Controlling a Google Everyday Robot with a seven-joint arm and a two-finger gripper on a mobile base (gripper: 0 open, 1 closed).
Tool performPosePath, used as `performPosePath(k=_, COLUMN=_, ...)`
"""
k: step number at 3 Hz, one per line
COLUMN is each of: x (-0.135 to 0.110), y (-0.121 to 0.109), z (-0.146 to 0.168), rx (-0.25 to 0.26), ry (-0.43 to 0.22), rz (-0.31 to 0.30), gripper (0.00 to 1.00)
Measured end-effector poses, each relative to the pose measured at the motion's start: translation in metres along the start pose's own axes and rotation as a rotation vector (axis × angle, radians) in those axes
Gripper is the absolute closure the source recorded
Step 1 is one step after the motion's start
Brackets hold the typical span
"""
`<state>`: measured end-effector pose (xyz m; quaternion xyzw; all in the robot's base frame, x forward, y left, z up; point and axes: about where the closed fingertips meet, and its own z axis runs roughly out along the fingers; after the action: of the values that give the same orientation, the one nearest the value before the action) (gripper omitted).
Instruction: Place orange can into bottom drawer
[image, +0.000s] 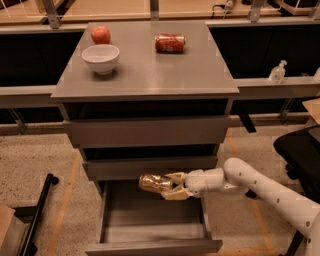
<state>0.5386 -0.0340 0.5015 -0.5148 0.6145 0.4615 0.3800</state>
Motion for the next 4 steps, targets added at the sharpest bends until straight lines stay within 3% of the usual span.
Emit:
performPosePath(k=1, x=0.024, y=-0.007, z=0.027, rx=-0.057, ry=0.012, rz=0.006, gripper=1.0)
performPosePath(k=2, x=0.061, y=-0.016, z=0.057, rx=-0.105, ry=0.034, rz=0.049, gripper=1.0)
performPosePath(k=3, x=0.103, y=-0.025, z=0.083, rx=-0.126, ry=0.04, rz=0.099, gripper=1.0)
performPosePath(k=4, x=0.146, y=-0.037, z=0.106, rx=-0.117, ry=0.01, rz=0.19, gripper=1.0)
